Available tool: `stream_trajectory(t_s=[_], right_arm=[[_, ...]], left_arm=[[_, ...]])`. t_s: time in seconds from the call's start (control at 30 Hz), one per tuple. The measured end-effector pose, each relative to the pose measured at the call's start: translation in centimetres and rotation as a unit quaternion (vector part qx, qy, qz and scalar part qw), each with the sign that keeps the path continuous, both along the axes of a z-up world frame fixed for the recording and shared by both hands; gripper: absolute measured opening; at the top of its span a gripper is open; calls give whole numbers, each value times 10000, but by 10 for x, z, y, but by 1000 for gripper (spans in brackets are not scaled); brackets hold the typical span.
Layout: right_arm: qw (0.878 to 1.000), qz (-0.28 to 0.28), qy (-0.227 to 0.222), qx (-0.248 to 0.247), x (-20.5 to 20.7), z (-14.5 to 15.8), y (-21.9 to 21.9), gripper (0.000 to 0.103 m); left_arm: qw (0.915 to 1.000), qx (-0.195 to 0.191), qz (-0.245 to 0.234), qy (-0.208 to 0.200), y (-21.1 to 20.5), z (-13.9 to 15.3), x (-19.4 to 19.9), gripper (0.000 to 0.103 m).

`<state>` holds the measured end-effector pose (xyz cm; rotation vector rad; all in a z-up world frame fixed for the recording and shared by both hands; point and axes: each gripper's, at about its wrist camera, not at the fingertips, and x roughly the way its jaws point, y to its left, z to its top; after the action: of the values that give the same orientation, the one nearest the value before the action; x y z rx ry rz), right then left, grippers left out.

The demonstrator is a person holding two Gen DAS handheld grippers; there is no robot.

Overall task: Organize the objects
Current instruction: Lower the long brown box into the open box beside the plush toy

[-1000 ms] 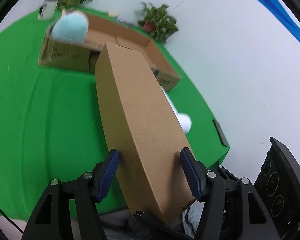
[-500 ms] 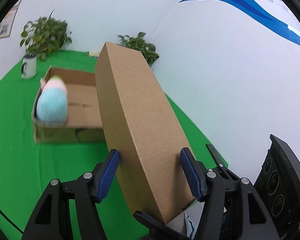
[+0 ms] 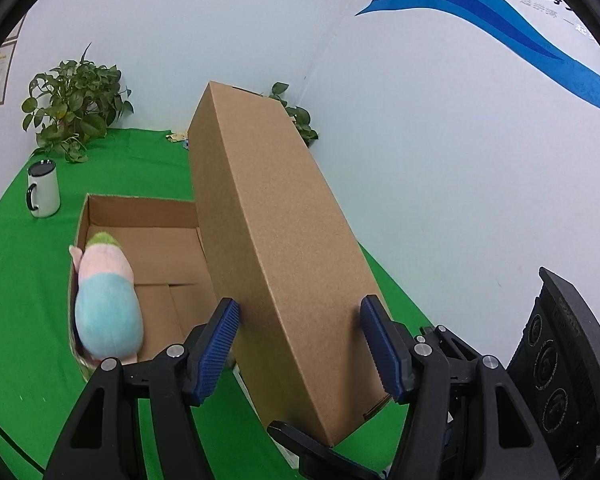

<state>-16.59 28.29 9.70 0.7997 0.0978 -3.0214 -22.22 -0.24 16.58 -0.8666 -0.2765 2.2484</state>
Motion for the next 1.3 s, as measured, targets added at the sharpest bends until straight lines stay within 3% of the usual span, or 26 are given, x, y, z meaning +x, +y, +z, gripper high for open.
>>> stream_trajectory(t_s=[0.13,0.3,0.6,0.77,0.9,1.03,1.3], right_arm=[[9999,54,-25,-87,-33,8,11,88],[9996,96,-128,-243,-67,5,21,88],[9938,299,-718,-796,-133,-52,50,88],[9853,474,-1154,-1169,-166,-97,70,88],[9797,514,-1364,-1375,-172,-113,68,88],[9709,349,-1705,-1647,-172,-133,72,88],[9496,500,-2369,-1990,-168,-154,72,90]], left_arm=[[10000,-67,39,-26,0,16,-35,60],[9996,-197,92,-182,2,13,-87,60],[9946,-623,233,-799,7,-57,-159,60],[9870,-931,342,-1264,10,-107,-186,60],[9806,-1017,440,-1620,10,-137,-202,60],[9720,-1163,464,-1987,16,-175,-223,49],[9667,-1484,498,-2026,15,-189,-228,32]])
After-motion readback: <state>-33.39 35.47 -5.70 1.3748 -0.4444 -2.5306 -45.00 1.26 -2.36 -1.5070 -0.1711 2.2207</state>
